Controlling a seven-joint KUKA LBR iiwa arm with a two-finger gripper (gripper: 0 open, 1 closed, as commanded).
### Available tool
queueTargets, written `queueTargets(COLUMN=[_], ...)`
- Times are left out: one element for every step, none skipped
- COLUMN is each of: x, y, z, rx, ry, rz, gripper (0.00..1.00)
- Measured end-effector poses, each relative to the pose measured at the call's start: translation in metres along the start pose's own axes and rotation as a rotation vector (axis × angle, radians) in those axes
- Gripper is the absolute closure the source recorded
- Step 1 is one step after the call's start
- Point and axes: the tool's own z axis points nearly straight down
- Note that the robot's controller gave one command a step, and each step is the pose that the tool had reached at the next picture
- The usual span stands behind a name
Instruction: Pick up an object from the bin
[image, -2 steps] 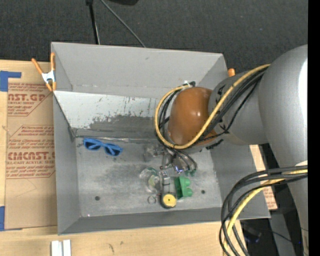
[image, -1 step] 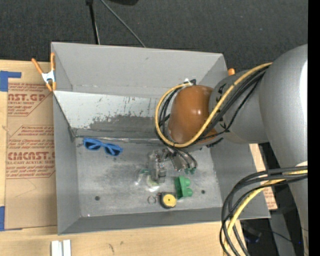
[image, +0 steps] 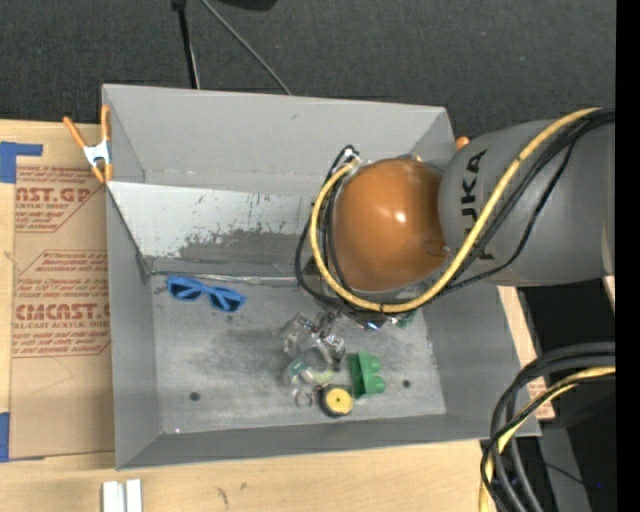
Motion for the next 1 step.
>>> queueTargets(x=[0.0126], y=[0.0055], z=[-0.0742], rx=[0.005], ry=[-0.003], rz=[0.007], gripper=[1.0])
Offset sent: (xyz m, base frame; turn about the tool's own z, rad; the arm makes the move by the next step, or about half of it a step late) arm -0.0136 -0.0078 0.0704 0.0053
